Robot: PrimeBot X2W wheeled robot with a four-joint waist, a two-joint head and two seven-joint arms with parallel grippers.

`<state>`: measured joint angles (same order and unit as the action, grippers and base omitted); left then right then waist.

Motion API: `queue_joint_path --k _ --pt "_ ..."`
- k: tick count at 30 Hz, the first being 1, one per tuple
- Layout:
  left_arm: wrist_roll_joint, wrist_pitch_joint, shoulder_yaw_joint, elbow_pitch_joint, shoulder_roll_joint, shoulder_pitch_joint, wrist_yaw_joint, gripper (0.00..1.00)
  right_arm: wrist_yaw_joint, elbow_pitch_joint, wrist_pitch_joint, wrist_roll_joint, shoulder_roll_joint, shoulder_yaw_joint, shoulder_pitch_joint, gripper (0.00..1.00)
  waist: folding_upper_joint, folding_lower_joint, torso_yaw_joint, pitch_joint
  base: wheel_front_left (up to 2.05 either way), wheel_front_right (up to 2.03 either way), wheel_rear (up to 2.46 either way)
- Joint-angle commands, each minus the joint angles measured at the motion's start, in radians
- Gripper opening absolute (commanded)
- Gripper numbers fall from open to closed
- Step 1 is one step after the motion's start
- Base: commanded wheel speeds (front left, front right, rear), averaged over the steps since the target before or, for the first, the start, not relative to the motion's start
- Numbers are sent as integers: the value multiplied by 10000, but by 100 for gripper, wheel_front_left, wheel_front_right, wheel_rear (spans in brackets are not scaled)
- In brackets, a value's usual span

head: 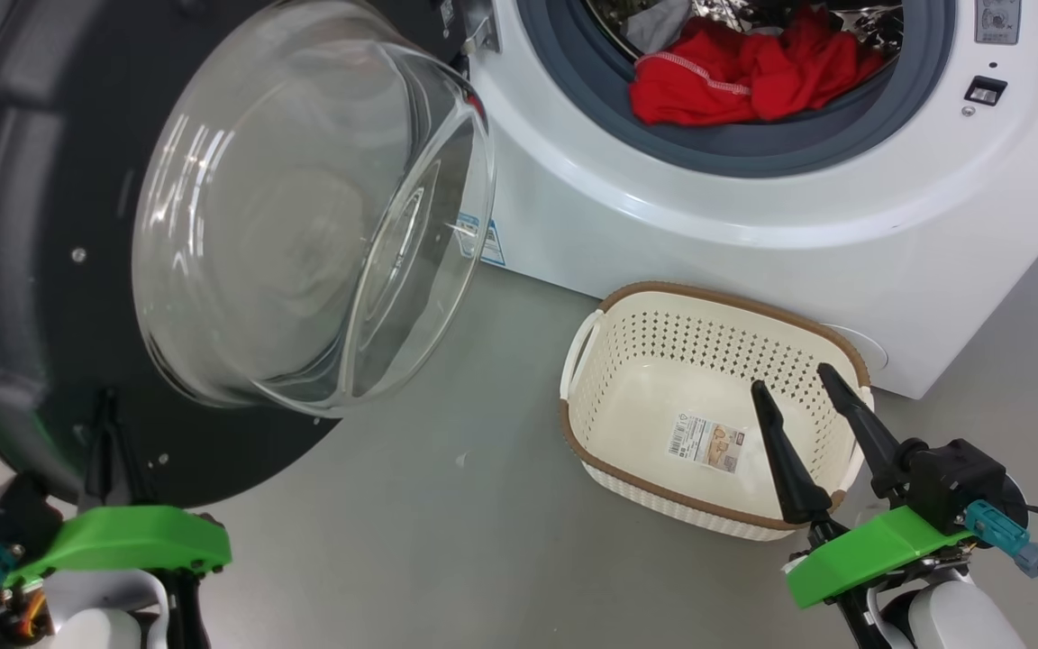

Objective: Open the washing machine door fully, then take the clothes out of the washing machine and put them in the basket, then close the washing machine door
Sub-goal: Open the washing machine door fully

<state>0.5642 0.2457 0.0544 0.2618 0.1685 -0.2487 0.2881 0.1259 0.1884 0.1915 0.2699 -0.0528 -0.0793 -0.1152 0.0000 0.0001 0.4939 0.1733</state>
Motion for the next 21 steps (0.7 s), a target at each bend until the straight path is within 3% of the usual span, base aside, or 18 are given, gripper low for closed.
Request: queue_joint_path --k 1,21 --pt "-18 125 -628 14 354 -530 -88 0 48 -334 -54 -213 26 -283 -55 100 0 -1 -18 32 0 0 0" --pt "-700 159 -2141 1190 527 -1696 -553 0 48 -717 -411 -491 26 -270 -158 100 0 -1 -243 450 0 0 0"
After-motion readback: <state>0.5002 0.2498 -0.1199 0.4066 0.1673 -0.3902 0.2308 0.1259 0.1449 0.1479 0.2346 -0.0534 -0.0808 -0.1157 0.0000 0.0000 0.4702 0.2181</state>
